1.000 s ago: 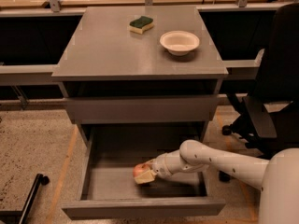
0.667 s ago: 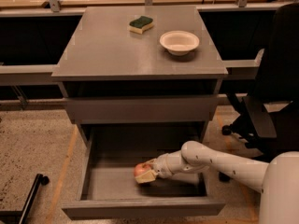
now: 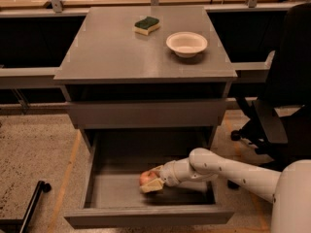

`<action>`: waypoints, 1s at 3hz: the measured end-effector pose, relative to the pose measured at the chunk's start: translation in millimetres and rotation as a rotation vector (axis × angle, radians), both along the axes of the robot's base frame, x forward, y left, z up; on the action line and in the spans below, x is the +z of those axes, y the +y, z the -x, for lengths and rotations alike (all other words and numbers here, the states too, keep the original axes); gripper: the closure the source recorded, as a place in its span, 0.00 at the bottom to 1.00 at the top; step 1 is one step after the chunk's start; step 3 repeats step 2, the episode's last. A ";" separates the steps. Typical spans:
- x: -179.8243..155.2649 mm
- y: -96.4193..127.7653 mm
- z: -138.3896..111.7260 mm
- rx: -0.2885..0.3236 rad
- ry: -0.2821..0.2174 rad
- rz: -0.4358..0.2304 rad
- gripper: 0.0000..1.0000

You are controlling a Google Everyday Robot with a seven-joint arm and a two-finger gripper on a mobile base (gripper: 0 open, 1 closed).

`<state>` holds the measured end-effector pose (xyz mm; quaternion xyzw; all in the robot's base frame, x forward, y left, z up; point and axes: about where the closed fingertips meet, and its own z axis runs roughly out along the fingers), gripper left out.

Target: Place apple into middle drawer

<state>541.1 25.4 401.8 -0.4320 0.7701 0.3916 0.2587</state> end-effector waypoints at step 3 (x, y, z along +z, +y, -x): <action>-0.4 1.4 0.7 0.002 0.001 -0.001 0.00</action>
Offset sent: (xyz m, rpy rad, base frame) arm -0.0007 0.0013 -0.0004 0.0009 0.0013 0.0021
